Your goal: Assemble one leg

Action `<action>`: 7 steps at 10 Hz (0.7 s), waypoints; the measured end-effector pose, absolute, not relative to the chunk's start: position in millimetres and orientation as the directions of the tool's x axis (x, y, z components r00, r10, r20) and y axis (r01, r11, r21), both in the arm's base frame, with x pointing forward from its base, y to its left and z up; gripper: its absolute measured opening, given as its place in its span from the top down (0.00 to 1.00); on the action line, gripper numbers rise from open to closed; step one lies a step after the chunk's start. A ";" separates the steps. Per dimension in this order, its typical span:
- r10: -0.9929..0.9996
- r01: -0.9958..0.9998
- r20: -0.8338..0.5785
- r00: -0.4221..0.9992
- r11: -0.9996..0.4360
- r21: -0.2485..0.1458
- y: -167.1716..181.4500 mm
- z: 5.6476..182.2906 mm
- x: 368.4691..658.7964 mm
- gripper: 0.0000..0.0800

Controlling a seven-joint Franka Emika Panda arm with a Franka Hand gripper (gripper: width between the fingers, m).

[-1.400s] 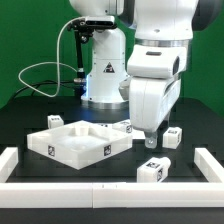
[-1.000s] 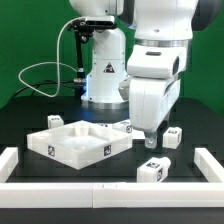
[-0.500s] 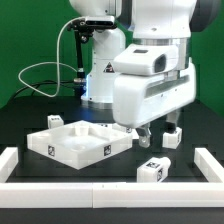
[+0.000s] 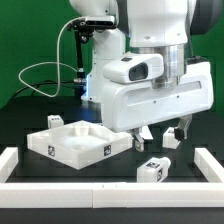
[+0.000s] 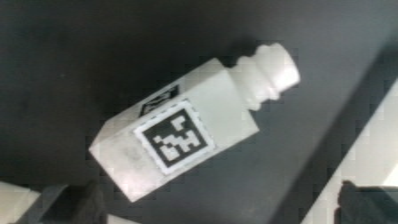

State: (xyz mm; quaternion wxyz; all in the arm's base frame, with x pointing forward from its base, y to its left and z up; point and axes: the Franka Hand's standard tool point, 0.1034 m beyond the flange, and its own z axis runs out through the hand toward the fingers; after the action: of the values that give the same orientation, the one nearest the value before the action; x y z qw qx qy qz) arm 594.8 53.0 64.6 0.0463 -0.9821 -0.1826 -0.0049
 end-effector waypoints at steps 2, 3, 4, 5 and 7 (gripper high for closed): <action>0.052 0.052 0.004 0.999 -0.994 -0.100 46.1 56.4 588.0 0.19; -0.061 -0.062 -0.014 0.998 -0.993 -0.101 44.5 49.8 584.6 0.19; -0.140 -0.142 -0.025 0.990 -0.983 -0.120 43.1 43.9 588.0 0.19; -0.175 -0.177 -0.022 0.984 -0.976 -0.128 42.1 36.7 592.5 0.19; -0.284 -0.282 -0.003 0.959 -0.950 -0.136 42.0 17.2 594.5 0.19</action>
Offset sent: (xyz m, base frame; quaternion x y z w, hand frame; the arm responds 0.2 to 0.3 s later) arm 0.0126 -0.0102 -0.0180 0.0444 -0.0045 0.2874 0.9568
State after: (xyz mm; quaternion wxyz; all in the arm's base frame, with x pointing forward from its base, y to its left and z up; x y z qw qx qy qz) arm 594.5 42.0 17.2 0.0674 -0.9873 0.1433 -0.0084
